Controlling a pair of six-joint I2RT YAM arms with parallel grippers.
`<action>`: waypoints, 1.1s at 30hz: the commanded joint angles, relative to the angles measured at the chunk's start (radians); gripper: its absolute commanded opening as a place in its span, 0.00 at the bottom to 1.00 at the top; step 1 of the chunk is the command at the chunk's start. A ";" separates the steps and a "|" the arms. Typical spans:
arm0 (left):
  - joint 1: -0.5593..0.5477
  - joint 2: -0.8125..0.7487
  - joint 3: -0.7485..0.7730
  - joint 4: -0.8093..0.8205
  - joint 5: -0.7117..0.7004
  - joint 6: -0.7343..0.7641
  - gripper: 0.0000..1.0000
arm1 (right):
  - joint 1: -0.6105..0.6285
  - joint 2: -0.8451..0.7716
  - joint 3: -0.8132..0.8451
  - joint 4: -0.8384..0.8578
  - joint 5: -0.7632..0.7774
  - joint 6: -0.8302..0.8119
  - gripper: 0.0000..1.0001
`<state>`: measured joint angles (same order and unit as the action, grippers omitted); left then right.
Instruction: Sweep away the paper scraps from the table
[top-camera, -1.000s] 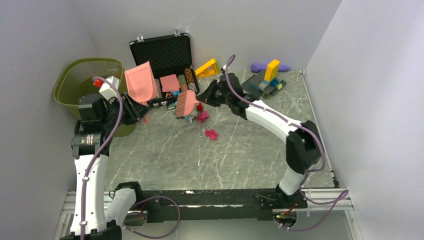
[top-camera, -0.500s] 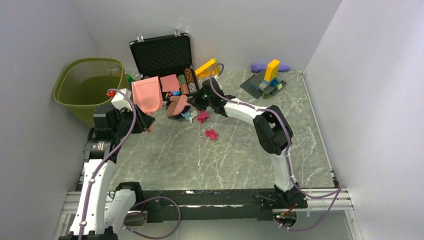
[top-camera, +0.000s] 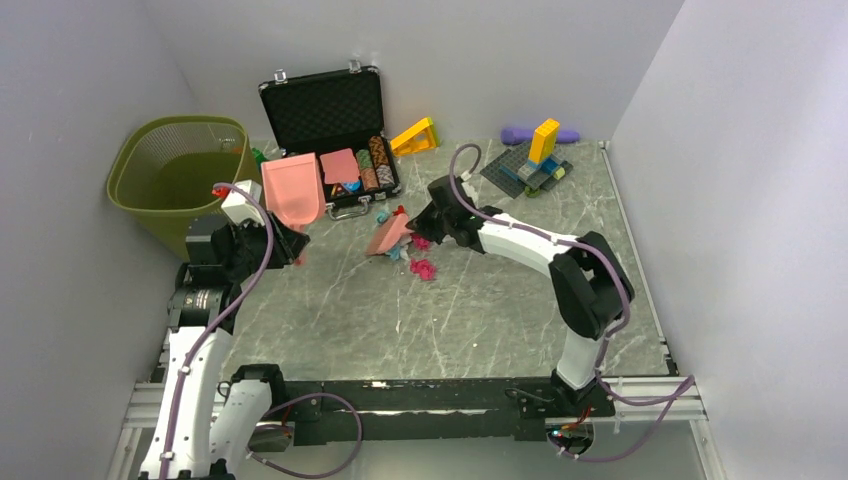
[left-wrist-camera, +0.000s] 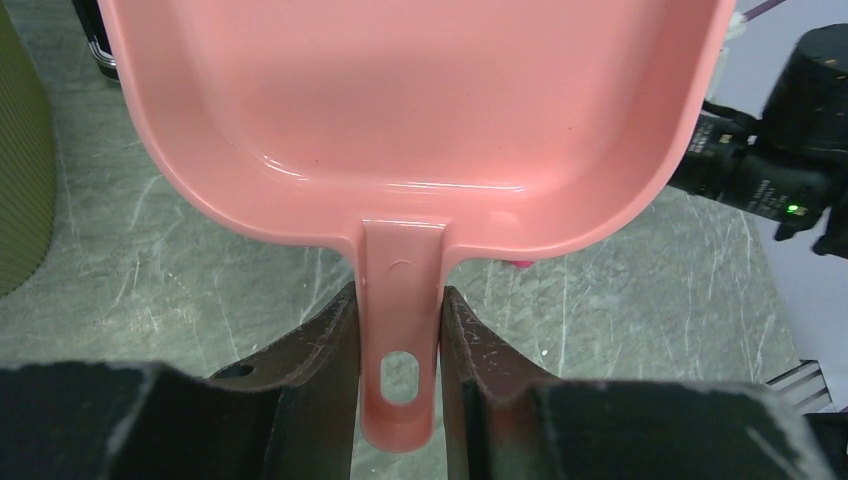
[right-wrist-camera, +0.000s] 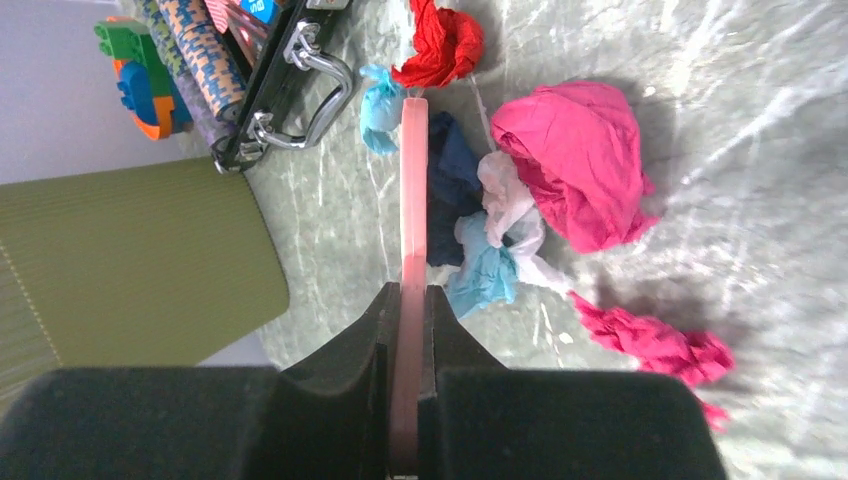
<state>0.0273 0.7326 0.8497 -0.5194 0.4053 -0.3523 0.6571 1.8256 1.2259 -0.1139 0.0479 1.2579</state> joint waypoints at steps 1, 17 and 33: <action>-0.004 -0.023 -0.005 0.050 0.001 0.022 0.00 | -0.004 -0.121 -0.002 -0.113 0.077 -0.114 0.00; -0.004 0.038 -0.005 0.032 0.010 0.024 0.00 | -0.009 -0.123 0.116 0.033 -0.025 -0.289 0.00; -0.006 0.119 -0.001 -0.003 -0.010 0.030 0.00 | -0.060 0.029 0.083 0.019 -0.019 -0.031 0.00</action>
<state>0.0246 0.8188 0.8371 -0.5278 0.4023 -0.3481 0.6052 1.9450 1.3609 -0.0925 -0.0101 1.1217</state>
